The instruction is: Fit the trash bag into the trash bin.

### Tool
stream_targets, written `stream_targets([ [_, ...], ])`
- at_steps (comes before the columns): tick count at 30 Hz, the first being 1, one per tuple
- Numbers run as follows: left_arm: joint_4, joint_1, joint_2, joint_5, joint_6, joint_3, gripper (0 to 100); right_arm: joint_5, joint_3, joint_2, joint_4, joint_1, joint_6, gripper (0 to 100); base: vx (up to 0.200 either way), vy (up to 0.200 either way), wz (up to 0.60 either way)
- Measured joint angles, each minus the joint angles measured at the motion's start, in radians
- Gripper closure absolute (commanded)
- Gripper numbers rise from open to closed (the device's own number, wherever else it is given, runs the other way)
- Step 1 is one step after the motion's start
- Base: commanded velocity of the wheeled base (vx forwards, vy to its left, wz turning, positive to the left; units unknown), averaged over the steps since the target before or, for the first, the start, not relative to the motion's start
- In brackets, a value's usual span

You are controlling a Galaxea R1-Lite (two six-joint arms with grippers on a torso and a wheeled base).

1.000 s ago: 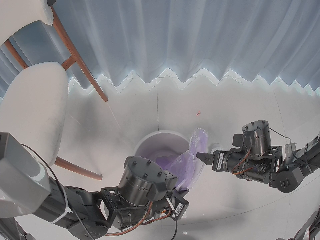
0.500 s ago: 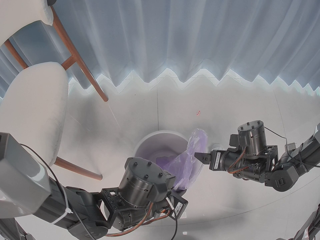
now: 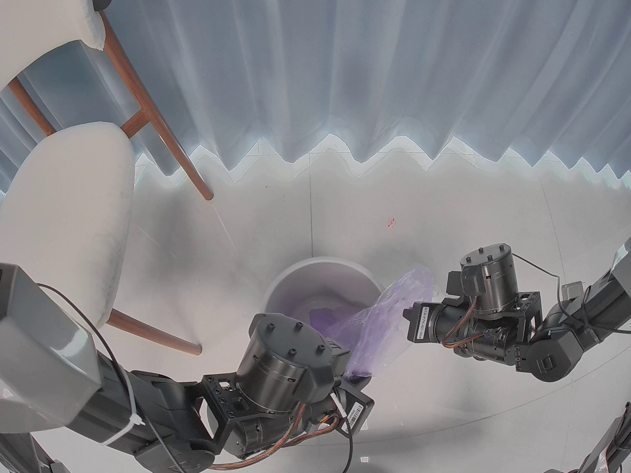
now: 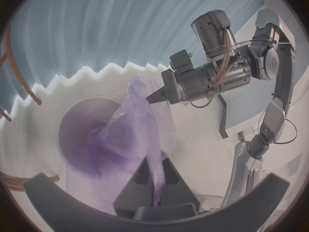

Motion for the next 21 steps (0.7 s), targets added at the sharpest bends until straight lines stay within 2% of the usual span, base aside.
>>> stream_targets([
  [4, -0.003, -0.005, 0.0, 0.002, 0.003, 0.001, 100, -0.012, 0.007, -0.004, 0.0, 0.002, 0.0, 100, 0.0, 0.0, 0.0],
  [5, -0.007, -0.007, 0.0, 0.003, 0.006, 0.003, 0, -0.014, 0.01, -0.006, 0.0, 0.002, 0.0, 100, 0.0, 0.0, 0.0],
  [21, -0.001, 0.012, -0.054, 0.004, 0.006, 0.05, 0, -0.018, 0.053, -0.045, -0.001, -0.006, -0.003, 100, 0.0, 0.0, 0.0],
])
